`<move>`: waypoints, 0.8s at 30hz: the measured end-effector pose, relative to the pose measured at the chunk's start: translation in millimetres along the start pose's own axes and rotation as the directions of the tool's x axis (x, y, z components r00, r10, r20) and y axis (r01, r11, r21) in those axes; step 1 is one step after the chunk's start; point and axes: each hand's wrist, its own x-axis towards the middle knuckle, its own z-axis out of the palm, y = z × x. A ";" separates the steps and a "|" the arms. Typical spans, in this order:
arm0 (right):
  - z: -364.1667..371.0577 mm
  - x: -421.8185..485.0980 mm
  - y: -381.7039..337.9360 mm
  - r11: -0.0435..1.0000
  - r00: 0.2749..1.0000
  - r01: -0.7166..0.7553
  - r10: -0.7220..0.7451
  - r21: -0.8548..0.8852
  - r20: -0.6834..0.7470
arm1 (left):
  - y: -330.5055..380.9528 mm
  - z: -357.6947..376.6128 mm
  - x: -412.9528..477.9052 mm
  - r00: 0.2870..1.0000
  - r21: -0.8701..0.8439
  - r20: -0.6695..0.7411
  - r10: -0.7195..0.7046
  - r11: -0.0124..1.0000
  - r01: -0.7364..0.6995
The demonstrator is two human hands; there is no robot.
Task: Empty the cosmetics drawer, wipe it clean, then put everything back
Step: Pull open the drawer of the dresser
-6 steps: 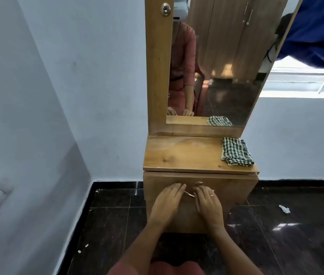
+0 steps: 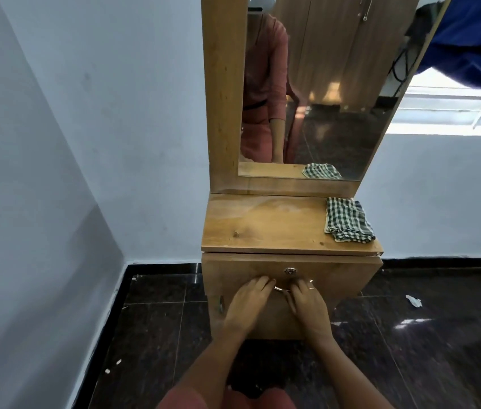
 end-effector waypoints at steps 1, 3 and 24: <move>4.4 1.0 3.6 1.000 1.000 0.004 -0.004 -0.008 0.002 | 3.8 -0.9 2.5 0.999 0.010 -0.029 0.042 0.999 -0.042; 11.8 -0.9 11.0 1.000 1.000 0.018 -0.018 -0.016 -0.005 | 8.4 3.9 6.2 0.996 0.034 -0.034 0.085 0.996 -0.084; -26.8 -57.7 -5.5 0.944 0.973 -0.219 0.193 0.247 0.126 | 33.4 12.9 -38.8 0.996 0.040 -0.084 0.018 0.999 -0.015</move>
